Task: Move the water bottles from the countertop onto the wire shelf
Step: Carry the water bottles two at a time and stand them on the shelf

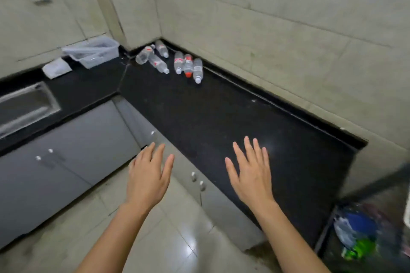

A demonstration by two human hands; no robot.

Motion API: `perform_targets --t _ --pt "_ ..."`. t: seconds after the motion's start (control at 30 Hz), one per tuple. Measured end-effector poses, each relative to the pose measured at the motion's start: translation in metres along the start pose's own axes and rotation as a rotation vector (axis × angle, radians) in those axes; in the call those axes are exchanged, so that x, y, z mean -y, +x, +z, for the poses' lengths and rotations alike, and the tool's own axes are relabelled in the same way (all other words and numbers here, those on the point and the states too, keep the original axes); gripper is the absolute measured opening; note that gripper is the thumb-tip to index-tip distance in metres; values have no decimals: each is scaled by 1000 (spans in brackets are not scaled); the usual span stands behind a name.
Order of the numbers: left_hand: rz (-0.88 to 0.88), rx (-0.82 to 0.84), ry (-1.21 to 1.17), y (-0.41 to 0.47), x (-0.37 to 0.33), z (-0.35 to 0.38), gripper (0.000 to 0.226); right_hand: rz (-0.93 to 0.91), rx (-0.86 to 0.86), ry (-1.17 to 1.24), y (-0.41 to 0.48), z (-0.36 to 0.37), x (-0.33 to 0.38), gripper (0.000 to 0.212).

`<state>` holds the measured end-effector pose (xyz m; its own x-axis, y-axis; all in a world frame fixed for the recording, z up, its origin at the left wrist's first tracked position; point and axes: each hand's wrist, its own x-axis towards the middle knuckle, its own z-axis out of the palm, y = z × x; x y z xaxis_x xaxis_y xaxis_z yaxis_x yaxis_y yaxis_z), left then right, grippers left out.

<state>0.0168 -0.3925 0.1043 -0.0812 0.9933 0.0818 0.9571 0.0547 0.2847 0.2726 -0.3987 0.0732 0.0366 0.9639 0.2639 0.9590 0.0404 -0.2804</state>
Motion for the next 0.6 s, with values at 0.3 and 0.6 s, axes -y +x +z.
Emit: perform_targets --t 0.3,0.6 --pt "-61 61 -5 91 77 15 74 -69 126 16 105 84 71 61" --pt "115 122 90 303 93 22 59 48 148 106 275 164 94 59"
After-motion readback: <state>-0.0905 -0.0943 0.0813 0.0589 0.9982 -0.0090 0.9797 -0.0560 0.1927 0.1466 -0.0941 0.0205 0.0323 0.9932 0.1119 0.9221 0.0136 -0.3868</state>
